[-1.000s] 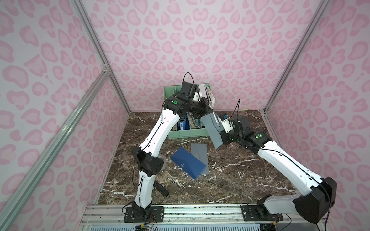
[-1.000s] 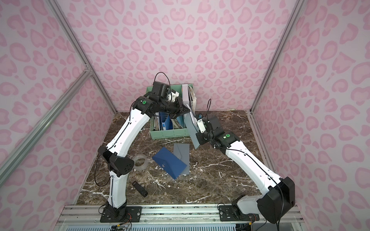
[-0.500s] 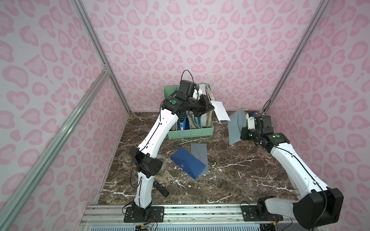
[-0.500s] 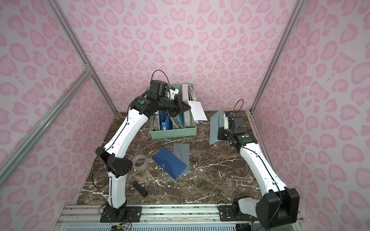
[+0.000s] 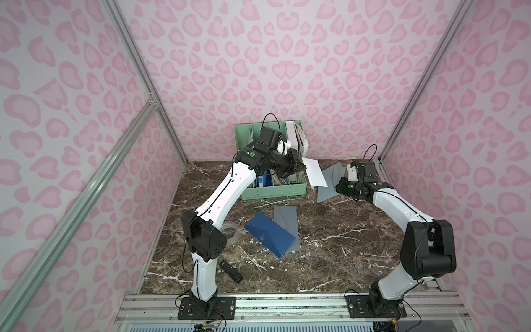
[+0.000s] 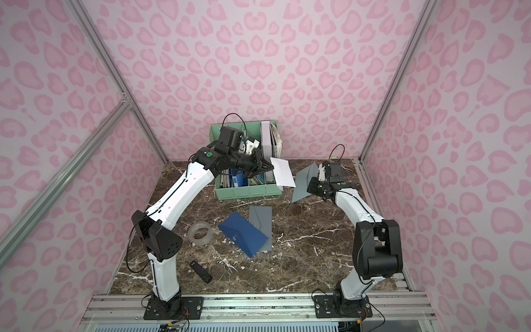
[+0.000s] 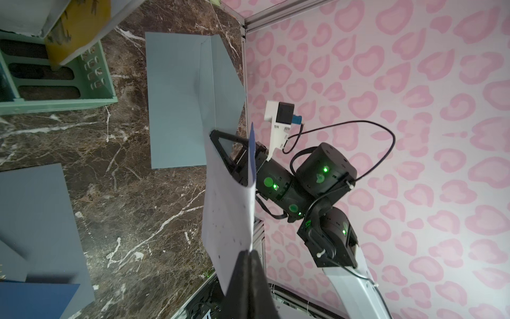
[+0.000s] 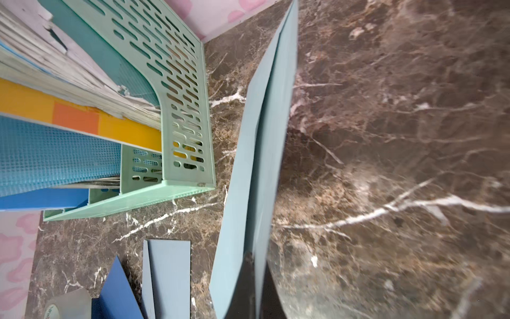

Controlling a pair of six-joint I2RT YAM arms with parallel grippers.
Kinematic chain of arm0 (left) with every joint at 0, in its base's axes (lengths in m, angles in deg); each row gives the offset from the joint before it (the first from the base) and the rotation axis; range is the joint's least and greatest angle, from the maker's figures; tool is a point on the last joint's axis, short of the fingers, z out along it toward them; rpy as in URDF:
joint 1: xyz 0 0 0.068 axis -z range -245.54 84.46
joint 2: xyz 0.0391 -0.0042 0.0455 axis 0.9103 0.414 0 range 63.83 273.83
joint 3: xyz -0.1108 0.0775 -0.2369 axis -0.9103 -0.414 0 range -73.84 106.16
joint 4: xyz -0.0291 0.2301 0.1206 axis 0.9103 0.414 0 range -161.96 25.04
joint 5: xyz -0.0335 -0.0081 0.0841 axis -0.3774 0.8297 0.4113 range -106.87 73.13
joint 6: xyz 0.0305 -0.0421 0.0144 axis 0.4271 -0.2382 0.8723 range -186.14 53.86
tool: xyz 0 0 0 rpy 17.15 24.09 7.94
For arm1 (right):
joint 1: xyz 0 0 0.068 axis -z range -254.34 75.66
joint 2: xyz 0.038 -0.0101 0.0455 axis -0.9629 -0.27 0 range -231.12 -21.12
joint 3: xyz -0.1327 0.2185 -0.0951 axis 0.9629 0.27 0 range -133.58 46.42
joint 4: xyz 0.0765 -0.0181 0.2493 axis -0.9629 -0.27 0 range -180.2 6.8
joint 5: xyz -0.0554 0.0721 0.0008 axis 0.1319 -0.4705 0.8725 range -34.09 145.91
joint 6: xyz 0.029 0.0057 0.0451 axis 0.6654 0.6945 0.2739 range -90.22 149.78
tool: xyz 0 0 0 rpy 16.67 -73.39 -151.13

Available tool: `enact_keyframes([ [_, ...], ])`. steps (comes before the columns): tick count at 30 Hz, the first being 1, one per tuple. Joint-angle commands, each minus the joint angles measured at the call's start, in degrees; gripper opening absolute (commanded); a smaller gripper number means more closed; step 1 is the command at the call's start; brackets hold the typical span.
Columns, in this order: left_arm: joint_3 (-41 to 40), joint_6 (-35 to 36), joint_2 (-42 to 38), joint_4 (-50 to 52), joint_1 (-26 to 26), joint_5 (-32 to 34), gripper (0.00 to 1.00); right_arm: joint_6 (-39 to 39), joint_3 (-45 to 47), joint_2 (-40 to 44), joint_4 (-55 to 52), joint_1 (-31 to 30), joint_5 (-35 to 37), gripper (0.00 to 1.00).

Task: Take the letter paper out of the envelope
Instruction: Place the envelope at the center of the board.

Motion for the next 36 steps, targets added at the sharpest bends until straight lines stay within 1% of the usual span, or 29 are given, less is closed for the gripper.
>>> enact_keyframes([
  [1,-1.4,2.2,-1.1,-1.4,0.0,-0.4,0.00,0.3,-1.9,-4.1,2.7,-0.1,-2.2,0.00],
  [6,-1.7,3.1,-1.4,-0.1,-0.1,-0.3,0.00,1.1,-3.2,-9.8,2.0,0.9,-2.3,0.00],
  [9,-2.0,3.5,-1.5,0.6,0.0,-0.2,0.00,1.0,-5.7,-13.1,-0.5,1.0,-2.6,0.03],
  [14,-2.2,3.6,-1.3,0.7,-0.1,0.0,0.00,0.6,-7.4,-14.9,-2.3,1.4,-1.8,0.03],
  [17,-2.4,3.6,-1.2,0.7,0.0,0.0,0.00,0.0,-8.5,-16.0,-4.3,1.6,-0.9,0.08],
  [19,-2.5,3.6,-1.0,0.7,0.0,0.0,0.00,0.0,-8.9,-16.8,-5.6,1.7,-0.2,0.17],
  [21,-2.9,3.7,-0.9,0.6,0.0,-0.2,0.00,0.5,-8.9,-17.1,-6.7,1.8,0.5,0.34],
  [23,-3.8,3.5,-0.9,-0.3,-0.1,-0.9,0.00,0.7,-11.4,-17.5,-8.3,1.9,1.0,0.45],
  [27,-5.5,3.2,-1.1,-1.2,0.0,-1.0,0.00,1.0,-13.3,-16.1,-10.3,1.8,1.8,0.61],
  [30,-6.2,3.2,-1.3,-1.7,0.0,-0.9,0.00,1.5,-14.0,-14.5,-11.2,1.8,2.3,0.68],
  [34,-6.4,3.4,-1.4,-1.5,0.0,-0.7,0.00,2.6,-15.4,-12.1,-14.2,1.8,4.2,0.69],
  [36,-6.5,3.6,-1.5,-1.4,-0.2,-0.6,0.00,3.4,-15.5,-9.3,-14.4,1.8,4.5,0.70],
])
